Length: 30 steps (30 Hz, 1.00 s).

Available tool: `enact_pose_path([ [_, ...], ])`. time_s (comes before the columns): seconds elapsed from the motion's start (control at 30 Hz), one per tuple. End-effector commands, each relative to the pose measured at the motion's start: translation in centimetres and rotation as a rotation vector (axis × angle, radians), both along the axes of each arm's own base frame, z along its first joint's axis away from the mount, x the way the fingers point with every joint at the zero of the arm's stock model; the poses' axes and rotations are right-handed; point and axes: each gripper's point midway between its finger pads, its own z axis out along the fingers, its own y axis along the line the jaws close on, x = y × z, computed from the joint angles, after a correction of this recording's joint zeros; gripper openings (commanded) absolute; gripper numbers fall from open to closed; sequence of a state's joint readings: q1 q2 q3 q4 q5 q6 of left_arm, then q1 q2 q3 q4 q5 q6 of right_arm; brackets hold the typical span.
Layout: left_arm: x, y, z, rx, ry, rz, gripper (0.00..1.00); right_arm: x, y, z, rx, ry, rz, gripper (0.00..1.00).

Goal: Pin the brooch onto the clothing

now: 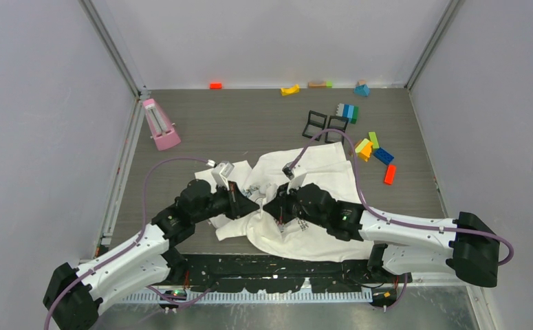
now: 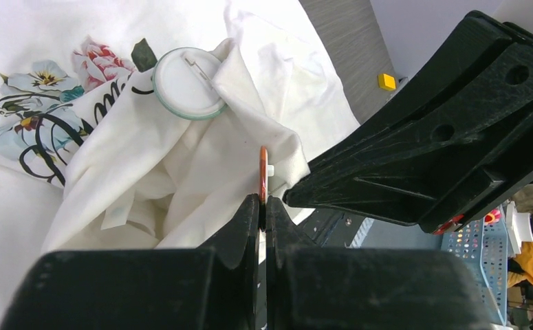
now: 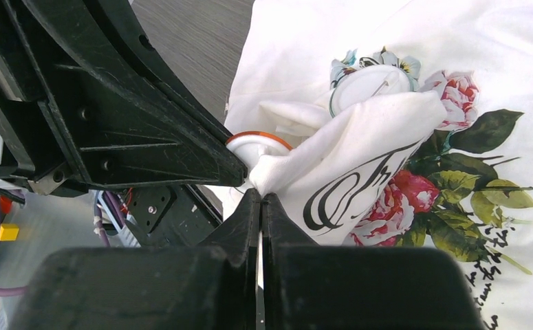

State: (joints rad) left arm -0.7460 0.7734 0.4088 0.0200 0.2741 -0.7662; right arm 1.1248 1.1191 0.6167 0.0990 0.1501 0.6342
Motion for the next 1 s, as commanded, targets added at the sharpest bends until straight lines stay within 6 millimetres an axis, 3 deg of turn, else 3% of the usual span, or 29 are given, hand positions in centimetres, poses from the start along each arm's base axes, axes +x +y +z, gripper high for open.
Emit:
enact_pose_path([
  [0.0,-0.2,-1.1,3.4,-0.091,-0.127,-0.069,0.0,-0.3,1.3,2.0,0.082,-0.011,0.037,0.01],
  [0.97,-0.7,-0.7,5.9,-0.172,-0.224,-0.071,0.0,0.3,1.8,-1.7,0.007,0.115,-0.004,0.01],
])
